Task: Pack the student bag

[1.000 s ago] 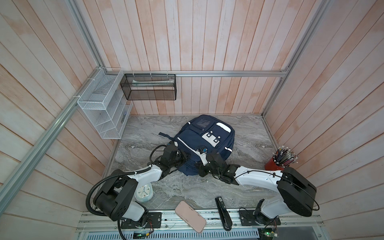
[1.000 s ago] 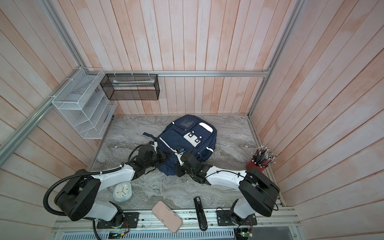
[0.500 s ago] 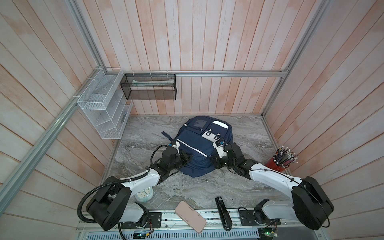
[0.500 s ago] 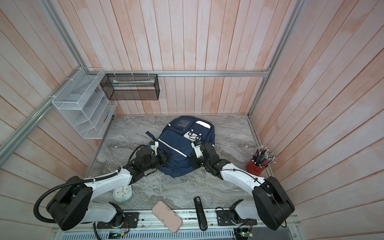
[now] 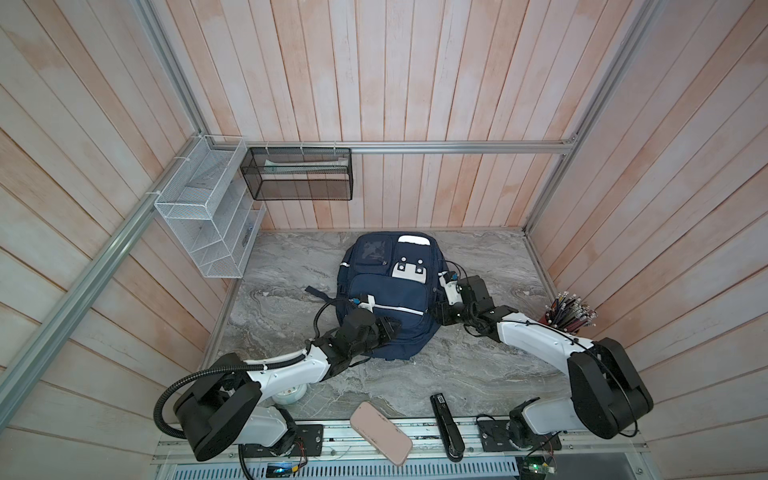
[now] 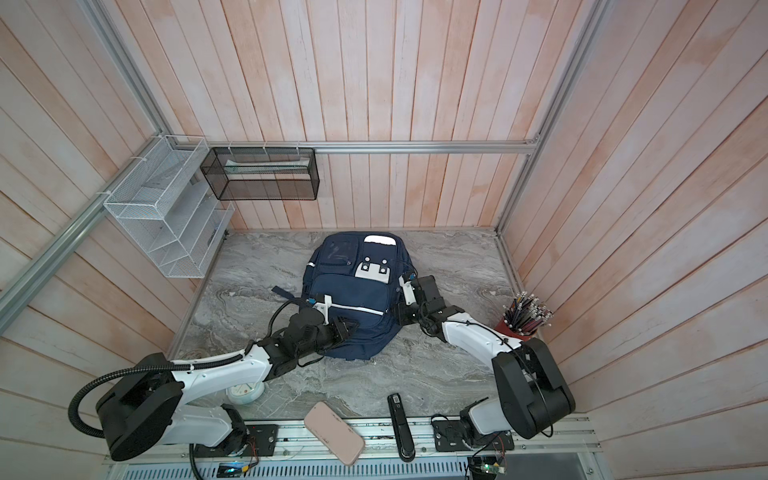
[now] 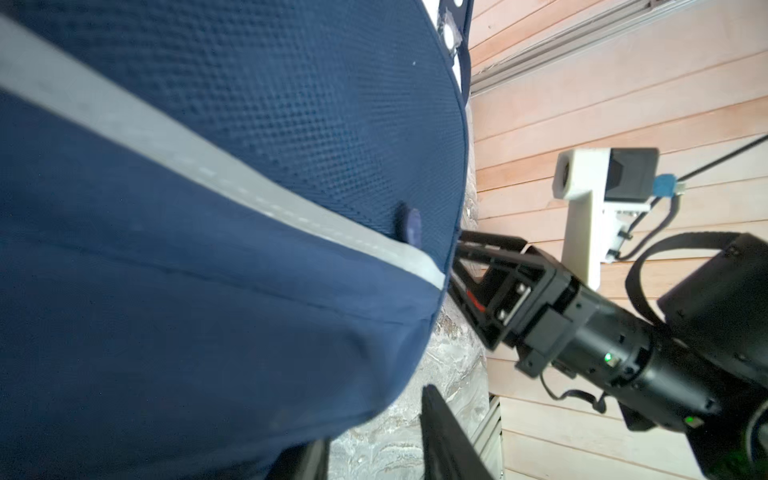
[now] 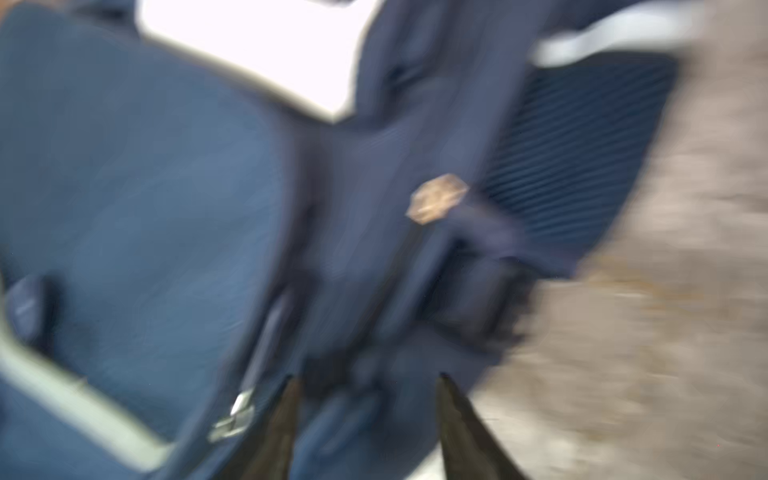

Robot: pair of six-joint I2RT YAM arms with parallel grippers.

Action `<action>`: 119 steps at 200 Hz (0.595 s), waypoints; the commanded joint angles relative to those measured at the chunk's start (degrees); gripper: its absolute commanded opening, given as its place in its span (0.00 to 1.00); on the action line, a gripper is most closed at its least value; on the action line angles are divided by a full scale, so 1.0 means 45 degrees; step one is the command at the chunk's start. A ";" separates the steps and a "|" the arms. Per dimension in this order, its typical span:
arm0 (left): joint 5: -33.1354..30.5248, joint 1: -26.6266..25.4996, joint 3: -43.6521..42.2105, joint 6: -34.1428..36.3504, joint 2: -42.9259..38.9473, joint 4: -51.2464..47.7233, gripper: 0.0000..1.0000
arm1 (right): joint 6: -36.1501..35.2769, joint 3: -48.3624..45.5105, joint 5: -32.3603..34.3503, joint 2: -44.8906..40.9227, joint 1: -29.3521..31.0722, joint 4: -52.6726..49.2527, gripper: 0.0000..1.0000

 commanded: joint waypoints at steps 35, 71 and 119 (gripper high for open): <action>-0.2370 0.1112 0.0238 0.4378 -0.2078 -0.1805 0.63 | 0.0354 -0.2801 0.4075 -0.4219 -0.1355 0.2834 0.79; -0.2089 0.4743 -0.2061 0.6297 -0.3116 0.0780 0.63 | 0.0204 -0.5109 0.3204 -0.5256 -0.4673 0.6227 0.82; -0.4452 0.6532 -0.2397 0.9176 -0.2353 0.1801 0.64 | -0.1956 -0.6623 0.4239 -0.4269 -0.5049 0.9187 0.78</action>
